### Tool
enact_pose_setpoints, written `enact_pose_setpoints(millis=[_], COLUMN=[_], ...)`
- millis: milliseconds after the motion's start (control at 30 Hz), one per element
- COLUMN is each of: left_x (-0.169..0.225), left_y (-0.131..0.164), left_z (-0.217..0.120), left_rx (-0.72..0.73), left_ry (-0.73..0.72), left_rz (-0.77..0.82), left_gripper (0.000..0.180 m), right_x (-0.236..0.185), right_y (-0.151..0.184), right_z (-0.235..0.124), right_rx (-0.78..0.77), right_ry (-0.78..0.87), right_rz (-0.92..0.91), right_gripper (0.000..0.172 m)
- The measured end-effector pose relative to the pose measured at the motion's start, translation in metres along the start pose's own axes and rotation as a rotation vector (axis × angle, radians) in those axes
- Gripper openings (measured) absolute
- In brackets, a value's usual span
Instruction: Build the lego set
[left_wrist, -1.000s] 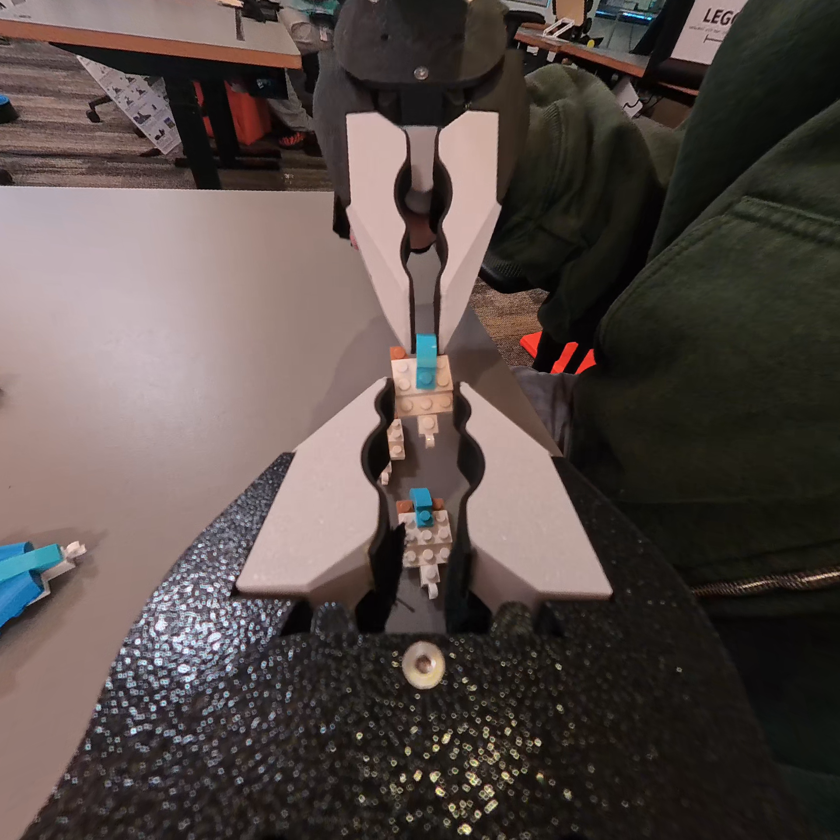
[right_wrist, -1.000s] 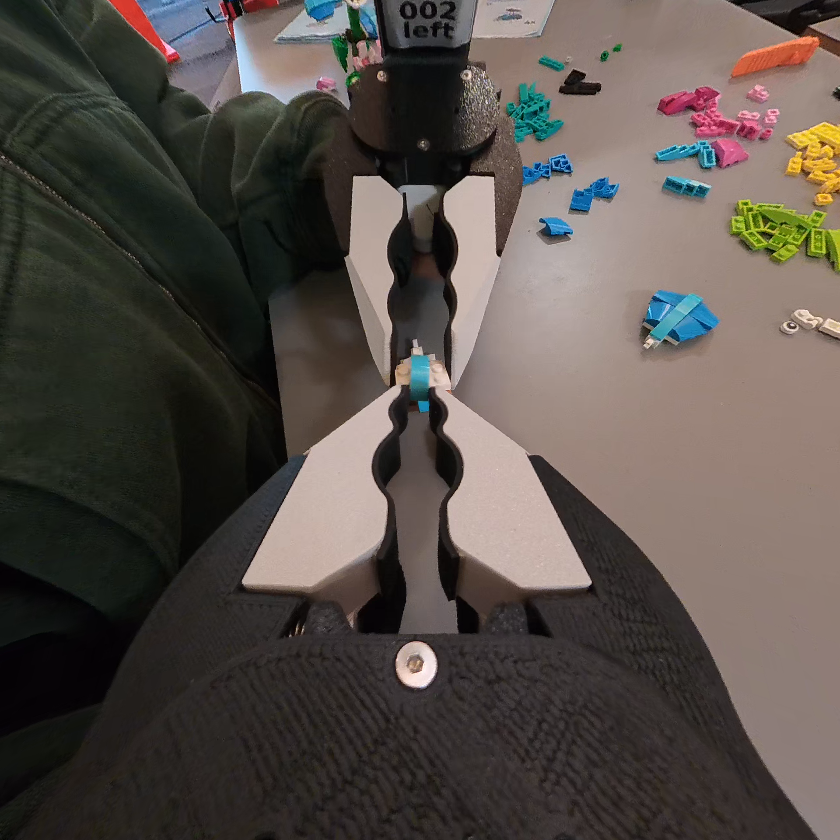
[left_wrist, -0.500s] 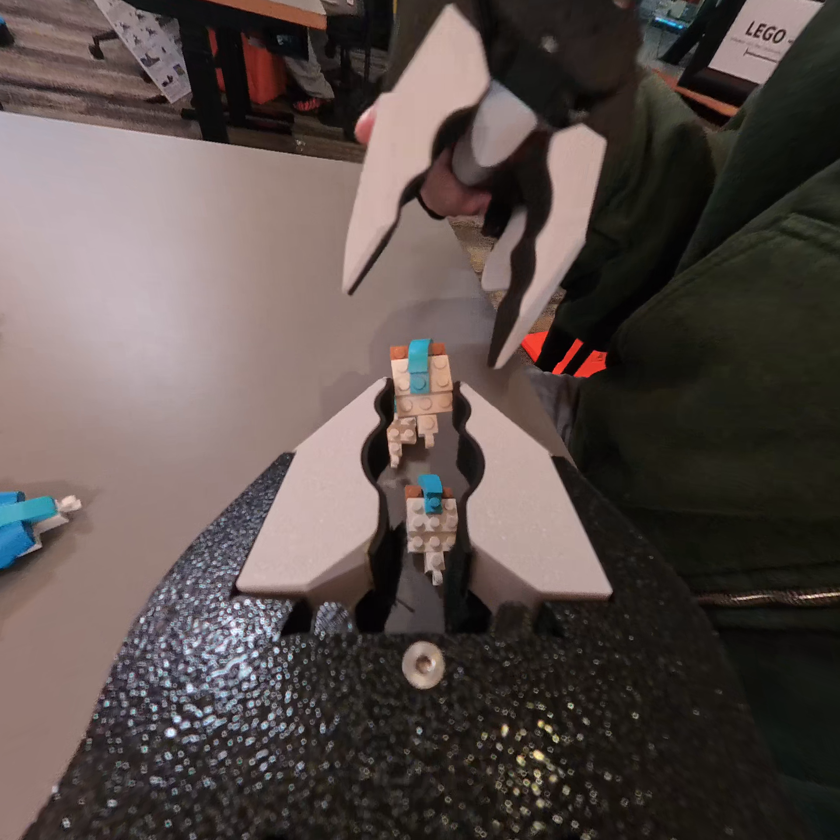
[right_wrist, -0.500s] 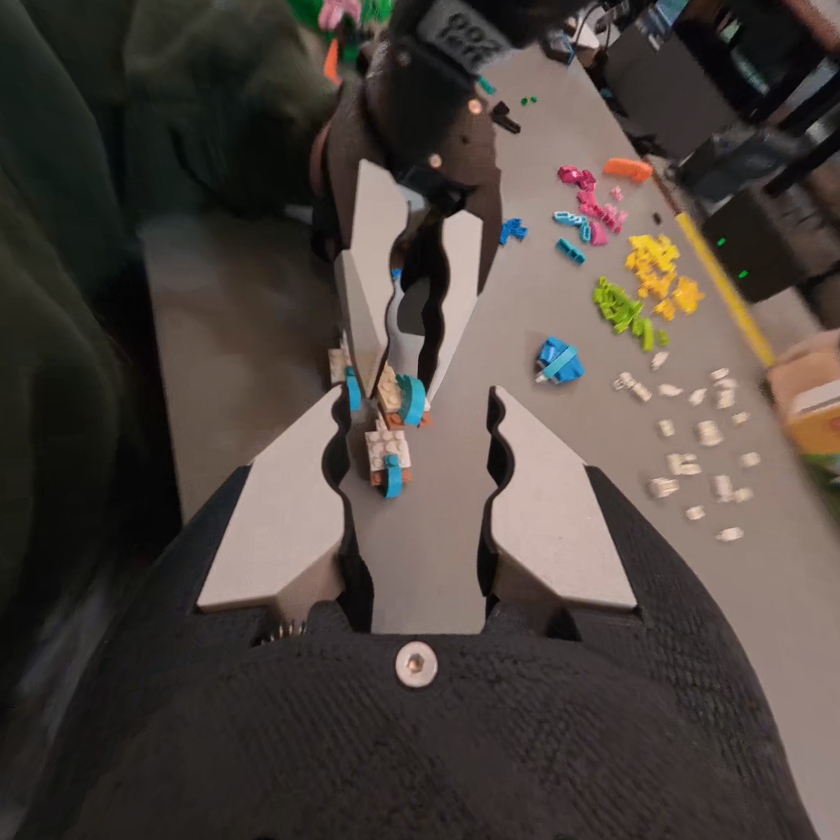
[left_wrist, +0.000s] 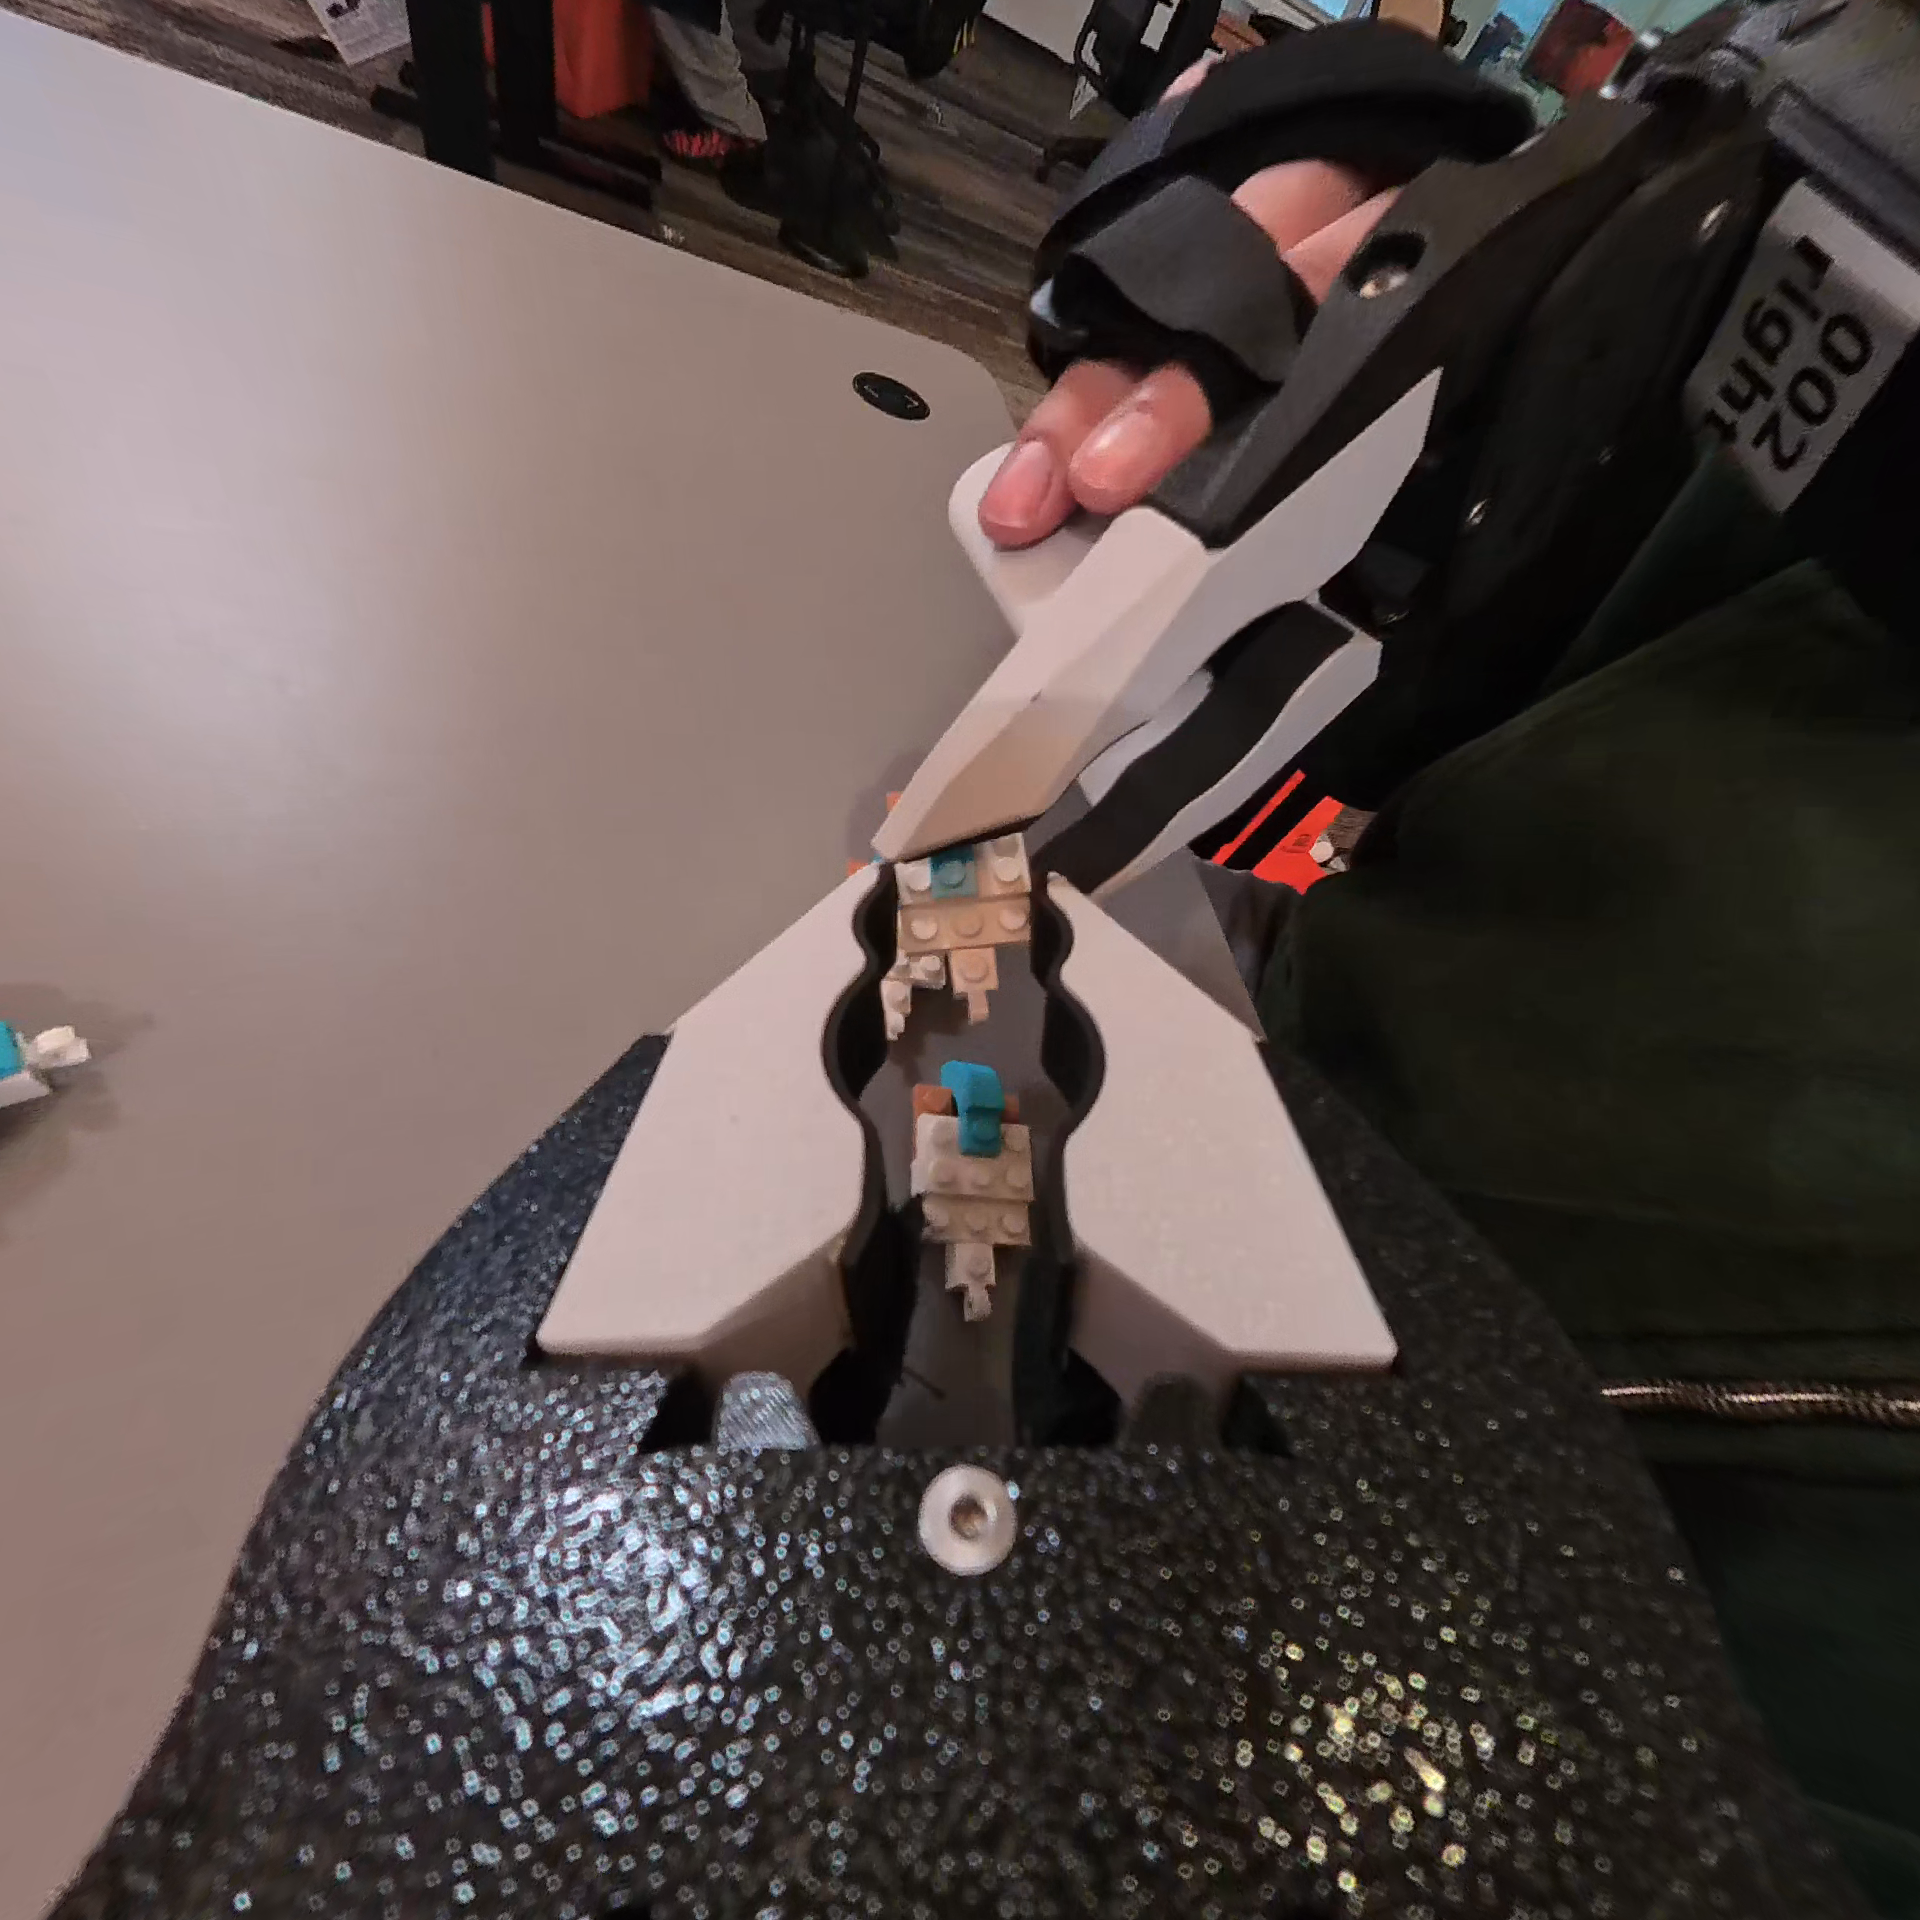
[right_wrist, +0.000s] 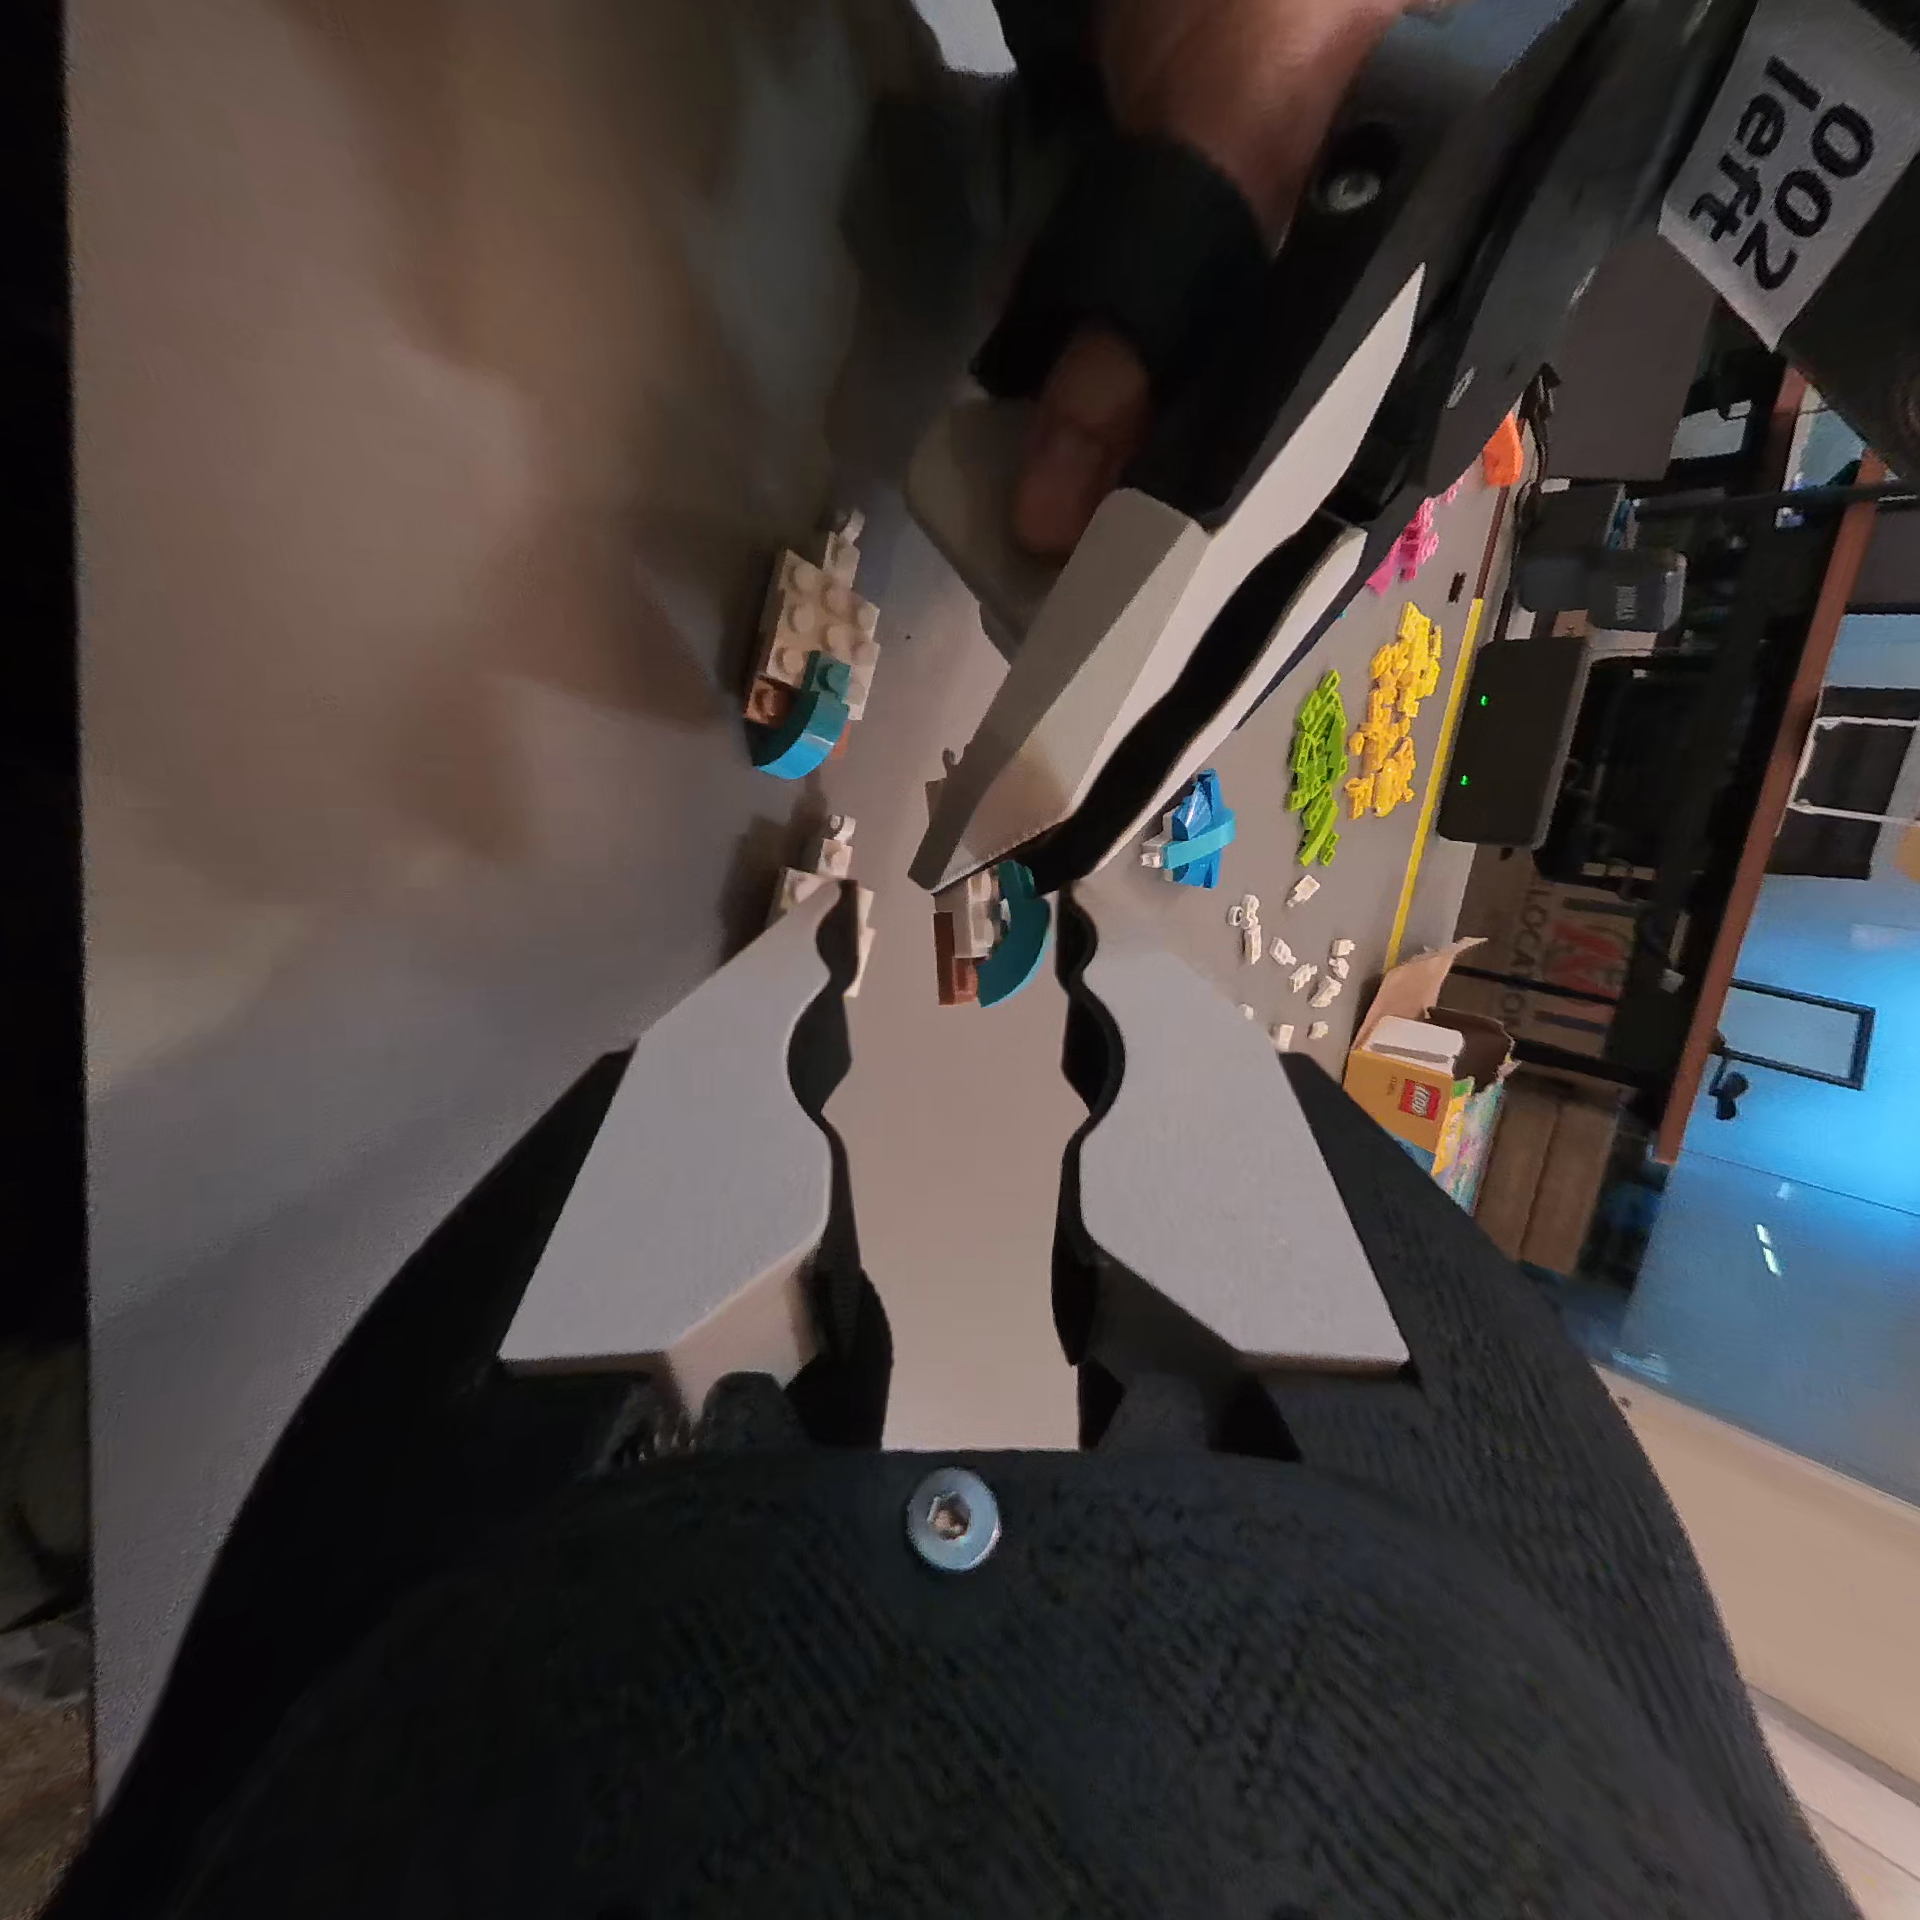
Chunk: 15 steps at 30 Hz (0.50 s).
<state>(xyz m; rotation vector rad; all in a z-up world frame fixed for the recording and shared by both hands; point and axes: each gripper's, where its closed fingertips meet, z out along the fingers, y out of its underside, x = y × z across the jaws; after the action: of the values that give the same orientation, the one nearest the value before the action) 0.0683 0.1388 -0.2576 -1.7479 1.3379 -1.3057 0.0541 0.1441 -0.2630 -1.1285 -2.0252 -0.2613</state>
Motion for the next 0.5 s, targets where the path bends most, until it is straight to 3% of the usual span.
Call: enact_pose_setpoints(millis=[33,500], left_x=[0.0,0.0004], left_y=[-0.0002,0.0044], left_z=[0.0,0.0014], left_rx=[0.002,-0.02], left_ry=[0.001,0.018], left_rz=[-0.007,-0.071], left_gripper=[0.024,0.024], right_x=[0.0006,0.0012], right_y=[0.0011,0.0079], right_z=[0.0,0.0], right_rx=[-0.007,-0.073], right_ry=[0.005,0.022], right_rz=[-0.006,-0.065], right_gripper=[0.035,0.021])
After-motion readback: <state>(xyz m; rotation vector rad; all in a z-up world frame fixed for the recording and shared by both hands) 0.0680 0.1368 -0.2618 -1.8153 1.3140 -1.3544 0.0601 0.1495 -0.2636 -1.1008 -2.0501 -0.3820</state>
